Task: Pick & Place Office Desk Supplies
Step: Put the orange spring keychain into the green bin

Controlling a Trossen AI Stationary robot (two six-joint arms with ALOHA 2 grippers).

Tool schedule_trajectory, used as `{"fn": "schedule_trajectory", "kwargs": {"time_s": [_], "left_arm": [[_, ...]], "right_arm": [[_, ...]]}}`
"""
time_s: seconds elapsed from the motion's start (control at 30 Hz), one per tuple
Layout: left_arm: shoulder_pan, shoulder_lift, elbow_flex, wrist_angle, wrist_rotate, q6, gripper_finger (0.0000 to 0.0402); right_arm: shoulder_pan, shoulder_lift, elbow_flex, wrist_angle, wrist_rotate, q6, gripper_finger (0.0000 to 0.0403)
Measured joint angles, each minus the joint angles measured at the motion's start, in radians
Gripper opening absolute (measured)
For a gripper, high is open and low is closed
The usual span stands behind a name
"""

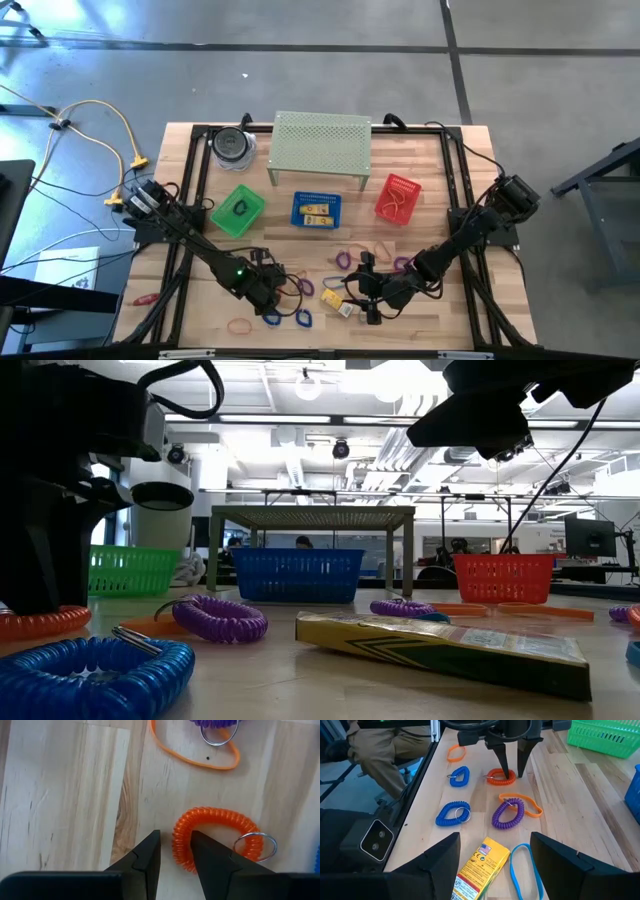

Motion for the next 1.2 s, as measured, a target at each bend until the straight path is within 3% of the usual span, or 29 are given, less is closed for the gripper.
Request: {"fn": "schedule_trajectory", "kwargs": {"time_s": [0.13, 0.37, 0.6, 0.9, 1.2], "left_arm": [[0.0, 0.002, 0.0, -0.002, 0.002, -0.001, 0.0095], [-0.001, 0.005, -0.001, -0.016, 0.005, 0.0, 0.0013], [-0.021, 0.005, -0.002, -0.017, -0.058, -0.065, 0.0009], [-0.074, -0.012, 0.028, -0.044, -0.144, -0.037, 0.0007], [-0.048, -0.121, 0.13, -0.343, -0.252, 0.019, 0.0007]], "right_arm": [[0.0, 0.0, 0.0, 0.0, 0.0, 0.0, 0.0231], [0.0, 0.0, 0.0, 0.0, 0.0, 0.0, 0.0231], [0.0, 0.0, 0.0, 0.0, 0.0, 0.0, 0.0231], [0.002, 0.0, 0.0, 0.0, -0.004, 0.055, 0.0231], [0.009, 0.0, 0.0, -0.002, 0.001, 0.08, 0.0231]]}}
